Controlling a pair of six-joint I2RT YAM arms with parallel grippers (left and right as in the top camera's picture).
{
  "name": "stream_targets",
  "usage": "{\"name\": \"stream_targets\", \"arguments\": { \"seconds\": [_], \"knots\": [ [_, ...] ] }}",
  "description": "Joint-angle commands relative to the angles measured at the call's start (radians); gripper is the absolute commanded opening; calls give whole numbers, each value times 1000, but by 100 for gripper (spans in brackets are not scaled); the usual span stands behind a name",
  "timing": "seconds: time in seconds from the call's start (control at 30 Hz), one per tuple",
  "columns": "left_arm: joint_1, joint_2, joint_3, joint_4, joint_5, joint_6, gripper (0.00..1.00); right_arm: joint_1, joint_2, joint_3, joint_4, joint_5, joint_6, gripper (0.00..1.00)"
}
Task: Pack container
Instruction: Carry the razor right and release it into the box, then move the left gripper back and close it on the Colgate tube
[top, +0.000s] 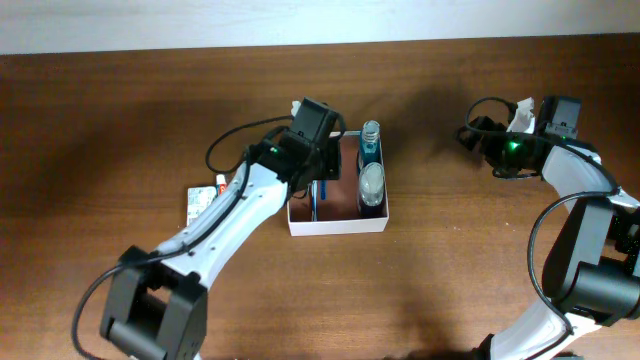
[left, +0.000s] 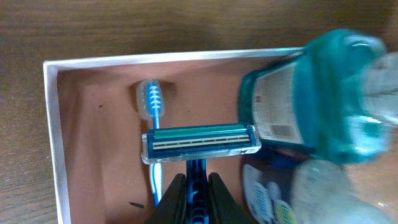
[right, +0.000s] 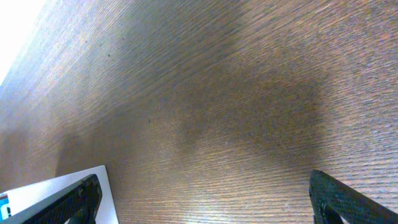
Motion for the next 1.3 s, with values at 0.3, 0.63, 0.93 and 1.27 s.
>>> {"name": "stream_targets", "arguments": {
  "seconds": [0.3, 0.63, 0.93, 1.27],
  "knots": [
    [0, 111, 3, -5, -91, -90, 1, -1, 3, -1, 3, 5, -6, 98],
    [0, 152, 2, -23, -91, -90, 2, -1, 3, -1, 3, 5, -6, 98],
    [0, 159, 4, -21, -90, -90, 31, -1, 3, -1, 3, 5, -6, 98],
    [29, 53, 242, -311, -61, 82, 31, -1, 3, -1, 3, 5, -6, 98]
  ]
}}
